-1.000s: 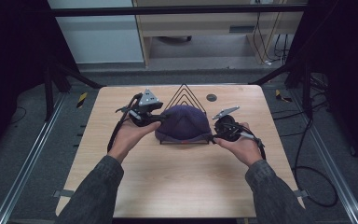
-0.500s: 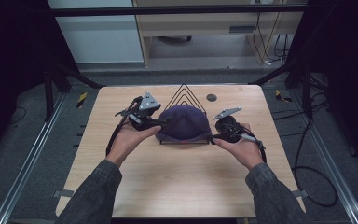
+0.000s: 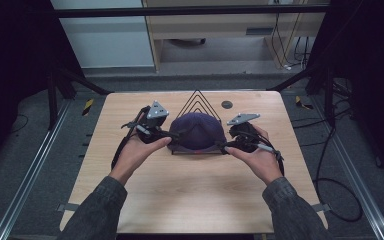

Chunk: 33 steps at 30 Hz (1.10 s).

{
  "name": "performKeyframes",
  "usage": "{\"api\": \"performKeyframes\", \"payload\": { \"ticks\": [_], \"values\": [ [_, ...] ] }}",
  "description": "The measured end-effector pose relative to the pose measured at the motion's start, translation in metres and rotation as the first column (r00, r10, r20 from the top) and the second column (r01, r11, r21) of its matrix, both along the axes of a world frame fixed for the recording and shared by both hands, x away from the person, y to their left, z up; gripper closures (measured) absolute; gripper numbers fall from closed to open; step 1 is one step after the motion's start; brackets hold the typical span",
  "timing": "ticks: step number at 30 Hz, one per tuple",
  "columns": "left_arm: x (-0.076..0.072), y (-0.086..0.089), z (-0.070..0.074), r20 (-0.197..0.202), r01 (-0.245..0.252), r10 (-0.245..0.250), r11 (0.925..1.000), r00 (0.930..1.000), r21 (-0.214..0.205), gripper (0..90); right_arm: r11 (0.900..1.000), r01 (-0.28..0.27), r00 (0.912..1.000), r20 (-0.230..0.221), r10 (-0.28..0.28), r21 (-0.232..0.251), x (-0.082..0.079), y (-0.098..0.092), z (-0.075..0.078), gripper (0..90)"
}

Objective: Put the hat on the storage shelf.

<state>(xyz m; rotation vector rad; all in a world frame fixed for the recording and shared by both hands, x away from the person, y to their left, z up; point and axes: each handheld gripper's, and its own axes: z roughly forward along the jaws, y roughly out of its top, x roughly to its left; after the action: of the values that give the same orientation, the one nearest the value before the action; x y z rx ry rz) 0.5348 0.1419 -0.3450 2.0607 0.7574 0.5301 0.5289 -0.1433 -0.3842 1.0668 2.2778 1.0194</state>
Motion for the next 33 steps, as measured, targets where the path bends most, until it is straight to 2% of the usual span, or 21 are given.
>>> {"api": "performKeyframes", "payload": {
  "ticks": [4,11,15,23,28,33],
  "values": [
    [-0.007,0.001,0.003,-0.011,0.006,-0.006,1.0,0.9999,0.001,10.1,0.9992,0.003,0.9984,0.056,-0.005,0.04,-0.008,0.003,0.01,10.9],
    [-0.02,0.004,0.005,-0.015,0.025,-0.025,0.9995,0.9996,0.019,7.6,0.9982,-0.032,0.9955,0.09,0.027,0.052,-0.015,0.01,0.023,8.0],
    [-0.027,0.007,0.003,-0.019,0.037,-0.036,0.9985,0.9992,0.041,7.4,0.9971,-0.064,0.9946,0.085,0.06,0.042,-0.02,0.013,0.023,7.7],
    [-0.043,0.019,-0.004,-0.024,0.048,-0.046,0.9976,0.9986,0.049,5.4,0.9937,-0.107,0.9927,0.061,0.105,0.033,-0.028,0.013,0.012,6.9],
    [-0.051,0.03,-0.009,-0.019,0.04,-0.039,0.9978,0.999,0.052,4.4,0.9918,-0.125,0.9914,0.043,0.124,0.028,-0.031,0.014,0.006,8.5],
    [-0.056,0.044,-0.021,-0.011,0.012,-0.011,0.9973,0.9999,0.072,3.9,0.9879,-0.151,0.9881,0.038,0.149,0.037,-0.034,0.019,0.002,11.2]
  ]
}}
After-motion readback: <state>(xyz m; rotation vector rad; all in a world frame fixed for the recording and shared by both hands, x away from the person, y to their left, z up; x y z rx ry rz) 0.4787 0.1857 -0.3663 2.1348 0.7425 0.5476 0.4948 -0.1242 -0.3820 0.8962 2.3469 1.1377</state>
